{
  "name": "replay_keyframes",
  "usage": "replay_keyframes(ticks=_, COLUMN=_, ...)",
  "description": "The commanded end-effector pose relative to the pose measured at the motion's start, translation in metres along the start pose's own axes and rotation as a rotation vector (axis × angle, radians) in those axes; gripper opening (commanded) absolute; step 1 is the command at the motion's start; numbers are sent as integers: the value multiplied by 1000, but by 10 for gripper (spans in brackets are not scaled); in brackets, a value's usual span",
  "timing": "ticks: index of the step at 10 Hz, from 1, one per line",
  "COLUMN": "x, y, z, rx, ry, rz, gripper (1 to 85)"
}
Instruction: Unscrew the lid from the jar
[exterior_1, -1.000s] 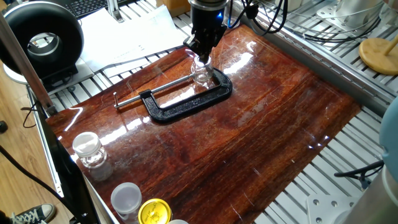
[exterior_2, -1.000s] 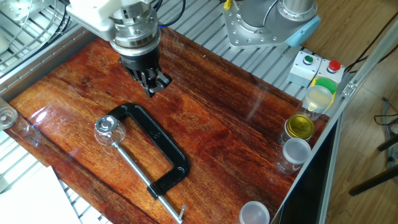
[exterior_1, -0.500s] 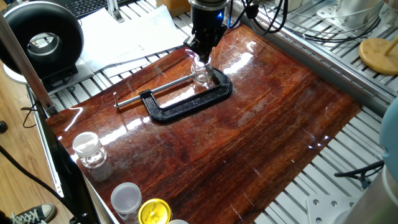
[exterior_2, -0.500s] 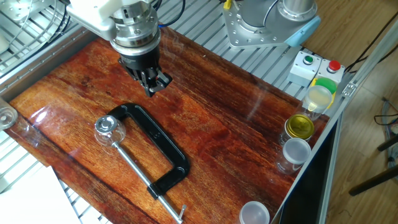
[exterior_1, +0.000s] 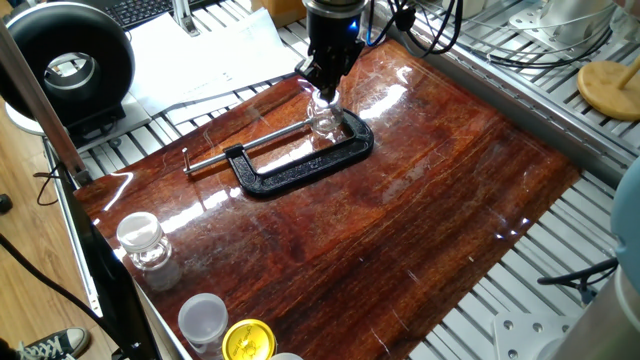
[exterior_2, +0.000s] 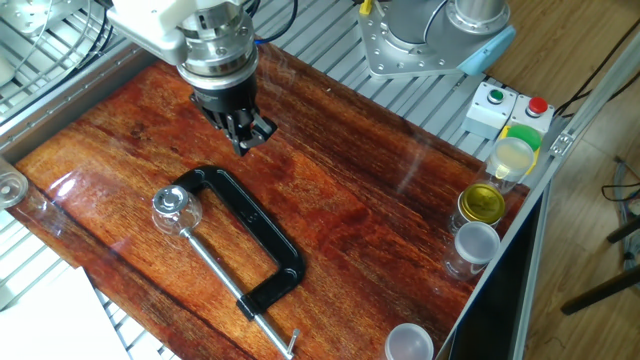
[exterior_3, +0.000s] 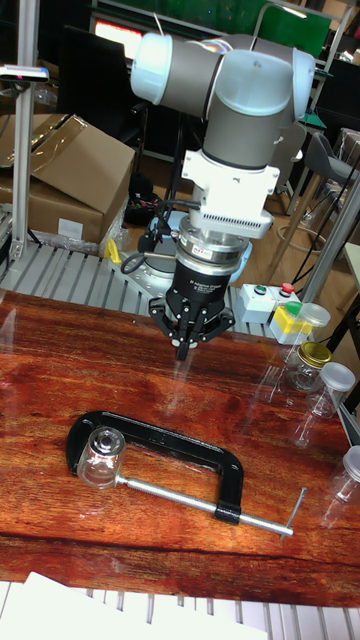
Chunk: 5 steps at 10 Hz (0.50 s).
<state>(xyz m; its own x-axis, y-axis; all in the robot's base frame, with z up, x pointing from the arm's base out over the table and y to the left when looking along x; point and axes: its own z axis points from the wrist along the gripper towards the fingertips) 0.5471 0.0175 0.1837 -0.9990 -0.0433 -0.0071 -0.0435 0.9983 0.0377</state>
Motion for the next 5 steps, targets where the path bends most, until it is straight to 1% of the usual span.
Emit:
replay_keyframes(ticks=1, x=-2, y=2, z=0, rx=-10, ry=-6, rz=7, gripper=10)
replay_keyframes(ticks=3, x=-3, y=0, z=-1, rx=-3, ry=-9, rz=15, gripper=10)
replay_keyframes(ticks=5, x=-3, y=2, z=-1, rx=-12, ry=-13, rz=23, gripper=10)
